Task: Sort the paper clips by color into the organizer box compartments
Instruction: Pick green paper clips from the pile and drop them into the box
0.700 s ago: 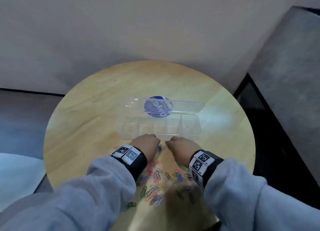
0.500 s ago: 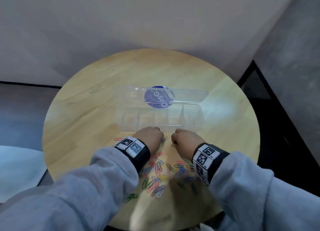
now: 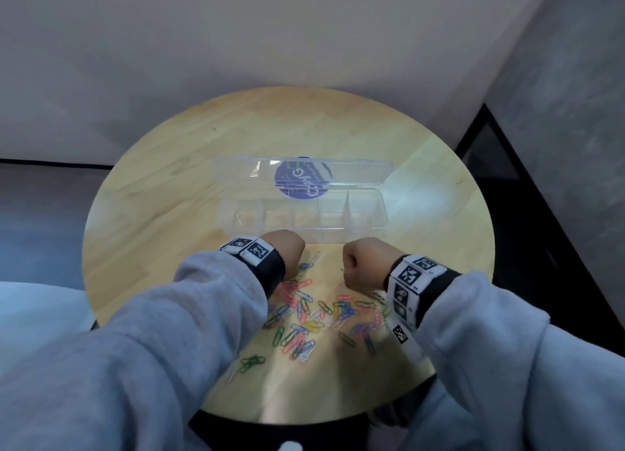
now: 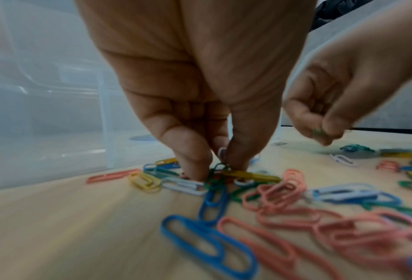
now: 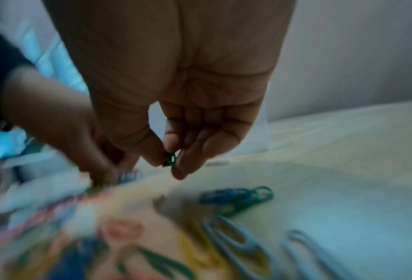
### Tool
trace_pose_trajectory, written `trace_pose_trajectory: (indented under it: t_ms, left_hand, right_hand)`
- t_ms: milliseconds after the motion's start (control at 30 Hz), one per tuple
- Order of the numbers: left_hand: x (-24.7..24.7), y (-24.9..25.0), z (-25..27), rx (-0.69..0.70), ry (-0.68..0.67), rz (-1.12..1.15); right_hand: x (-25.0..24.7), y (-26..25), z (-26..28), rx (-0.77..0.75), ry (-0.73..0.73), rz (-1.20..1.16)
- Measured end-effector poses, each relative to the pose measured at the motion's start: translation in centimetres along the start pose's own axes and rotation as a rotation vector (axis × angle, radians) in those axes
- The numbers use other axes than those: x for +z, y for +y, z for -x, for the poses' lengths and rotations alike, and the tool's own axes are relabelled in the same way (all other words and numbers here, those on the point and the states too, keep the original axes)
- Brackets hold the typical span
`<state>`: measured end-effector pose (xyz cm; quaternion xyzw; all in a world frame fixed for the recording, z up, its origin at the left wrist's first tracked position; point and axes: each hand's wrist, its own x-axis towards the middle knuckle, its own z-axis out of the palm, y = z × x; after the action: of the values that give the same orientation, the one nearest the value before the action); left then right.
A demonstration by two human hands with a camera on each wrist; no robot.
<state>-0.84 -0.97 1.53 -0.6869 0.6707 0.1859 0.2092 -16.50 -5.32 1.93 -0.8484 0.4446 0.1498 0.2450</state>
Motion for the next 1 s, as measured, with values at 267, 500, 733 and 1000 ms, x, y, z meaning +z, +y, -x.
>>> trace_pose_trajectory:
  t_ms: [267,500,733,1000]
  left_hand:
    - [1.0,-2.6,1.9,-0.012,0.078,0.329]
    - [1.4,-1.4,1.6,-0.033,0.121,0.291]
    - [0.4,0.2,-0.2,-0.060,0.102,0.102]
    - [0.6,0.7,-0.6,-0.157,-0.025,0.027]
  right_hand:
    - [-0.3,2.1,1.1,0.152,-0.104,-1.080]
    - [2.0,1.2,1.3,0.313,-0.159,-1.257]
    - [0.9,1.6,1.4,0.262,-0.094,-0.959]
    - [-0.8,2.6,3.2,0.184,0.014,-0.324]
